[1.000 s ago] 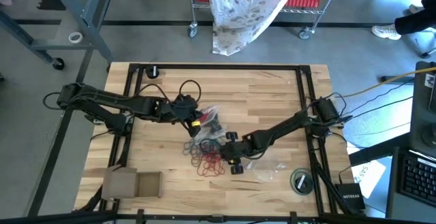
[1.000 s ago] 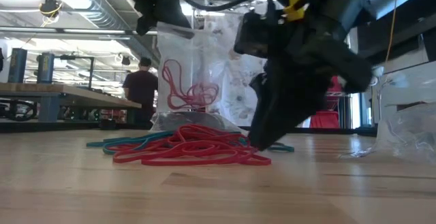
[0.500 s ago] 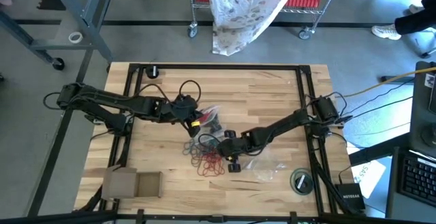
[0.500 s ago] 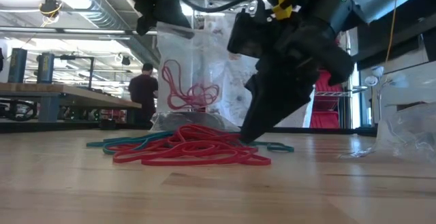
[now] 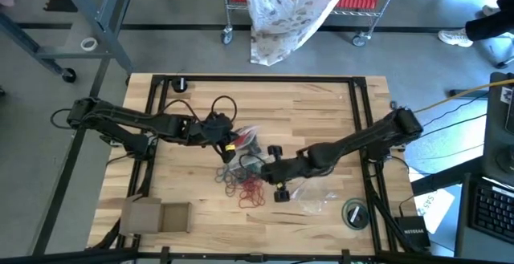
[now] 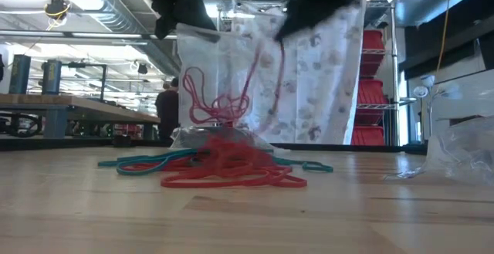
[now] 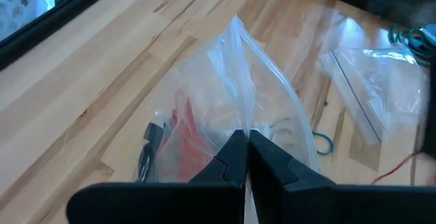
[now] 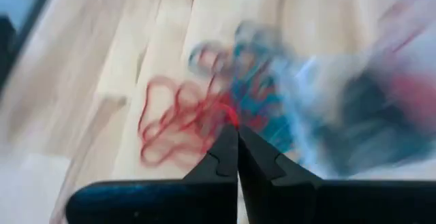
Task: Sort rubber bands
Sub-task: Put the red rubber band into the transparent zip lock bag
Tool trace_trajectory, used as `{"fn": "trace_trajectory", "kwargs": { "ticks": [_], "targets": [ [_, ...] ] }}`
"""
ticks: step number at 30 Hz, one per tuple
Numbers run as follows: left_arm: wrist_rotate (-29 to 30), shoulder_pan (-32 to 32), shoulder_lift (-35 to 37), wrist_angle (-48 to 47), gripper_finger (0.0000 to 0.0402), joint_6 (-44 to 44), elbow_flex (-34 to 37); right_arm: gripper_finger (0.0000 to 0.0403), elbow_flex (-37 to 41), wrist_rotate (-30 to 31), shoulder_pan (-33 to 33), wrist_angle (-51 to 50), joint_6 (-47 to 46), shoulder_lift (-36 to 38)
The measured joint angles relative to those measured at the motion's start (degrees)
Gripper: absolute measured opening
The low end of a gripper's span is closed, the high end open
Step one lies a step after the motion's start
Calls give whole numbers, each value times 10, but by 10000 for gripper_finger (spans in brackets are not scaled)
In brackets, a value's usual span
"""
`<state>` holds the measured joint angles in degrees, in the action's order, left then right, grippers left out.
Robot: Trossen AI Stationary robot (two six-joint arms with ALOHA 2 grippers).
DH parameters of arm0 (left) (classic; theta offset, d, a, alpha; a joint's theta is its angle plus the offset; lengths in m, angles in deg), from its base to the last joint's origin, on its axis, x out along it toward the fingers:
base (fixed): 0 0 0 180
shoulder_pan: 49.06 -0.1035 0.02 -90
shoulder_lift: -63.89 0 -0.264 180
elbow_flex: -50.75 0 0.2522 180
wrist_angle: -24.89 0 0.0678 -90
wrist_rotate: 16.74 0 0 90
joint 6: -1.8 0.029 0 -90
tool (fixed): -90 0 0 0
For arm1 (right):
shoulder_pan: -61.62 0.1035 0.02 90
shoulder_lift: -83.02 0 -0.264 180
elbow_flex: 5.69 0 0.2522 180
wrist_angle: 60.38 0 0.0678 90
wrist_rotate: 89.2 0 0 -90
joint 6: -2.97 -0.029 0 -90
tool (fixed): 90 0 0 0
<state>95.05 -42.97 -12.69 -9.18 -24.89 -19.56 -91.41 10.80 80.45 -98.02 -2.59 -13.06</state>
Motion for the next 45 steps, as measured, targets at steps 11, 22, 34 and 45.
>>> {"fn": "trace_trajectory", "kwargs": {
  "ticks": [11,22,34,45],
  "targets": [
    [0,22,0,-1,1,3,0,1,-108,100,-14,-17,134,40],
    [-1,31,0,-2,1,3,0,1,-192,150,-48,-30,223,40],
    [-1,42,0,-1,1,1,0,1,-195,149,-90,-32,240,40],
    [0,39,0,6,1,-10,0,1,-194,124,-95,-1,245,40]
  ]
}}
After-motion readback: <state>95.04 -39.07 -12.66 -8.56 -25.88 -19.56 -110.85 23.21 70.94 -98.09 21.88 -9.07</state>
